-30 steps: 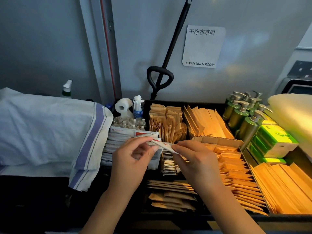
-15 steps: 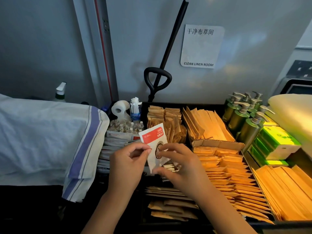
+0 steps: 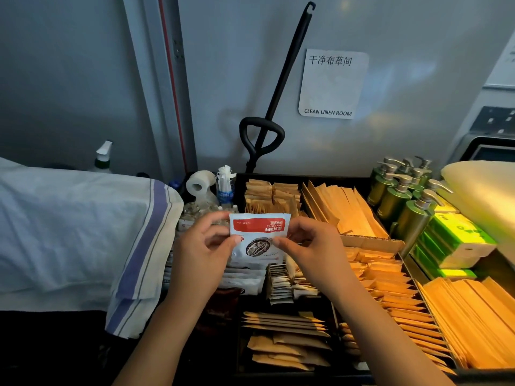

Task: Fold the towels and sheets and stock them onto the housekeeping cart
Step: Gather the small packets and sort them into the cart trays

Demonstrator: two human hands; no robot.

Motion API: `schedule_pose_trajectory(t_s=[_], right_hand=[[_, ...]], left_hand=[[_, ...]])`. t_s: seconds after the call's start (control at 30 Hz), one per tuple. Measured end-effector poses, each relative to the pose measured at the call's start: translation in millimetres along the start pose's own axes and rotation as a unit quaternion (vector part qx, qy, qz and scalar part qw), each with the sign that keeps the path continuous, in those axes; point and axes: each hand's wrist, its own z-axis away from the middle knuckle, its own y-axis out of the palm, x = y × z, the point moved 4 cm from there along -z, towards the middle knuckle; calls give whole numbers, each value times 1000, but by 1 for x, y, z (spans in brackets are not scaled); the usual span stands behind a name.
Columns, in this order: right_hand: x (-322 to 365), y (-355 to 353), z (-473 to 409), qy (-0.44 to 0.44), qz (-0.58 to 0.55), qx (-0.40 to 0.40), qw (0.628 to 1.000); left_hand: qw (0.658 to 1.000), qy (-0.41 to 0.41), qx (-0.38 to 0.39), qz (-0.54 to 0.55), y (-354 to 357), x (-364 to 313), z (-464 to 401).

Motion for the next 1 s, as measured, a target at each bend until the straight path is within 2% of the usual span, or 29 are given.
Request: schedule_pose_trajectory(t_s=[0.2,0.33,0.5,0.67,0.73,0.87,1.0], right_hand=[[14,10,-7,-54,57,-23,997],[13,20,-10,-56,69,-9,996],[4,28,-10,-37,67,4,997],[7,25,-15,-60,61,-16,996],[5,26,-19,-56,62,-4,997],[-8,24,-23,-50,135,8,990],[-19,21,-17,-49,167,11,985]], left_hand=[[999,7,-17,-35,-12,6,-15],[998,11,-17,-58,-16,16,-17],[998,-22,-20,-51,-14,31,-14],[998,-10,-28,-56,-17,26,-20],[997,-8,-17,-72,-17,25,-27],[995,-31,34,-91,-3,35,-22],[992,-21,47,-112,6,41,-13]])
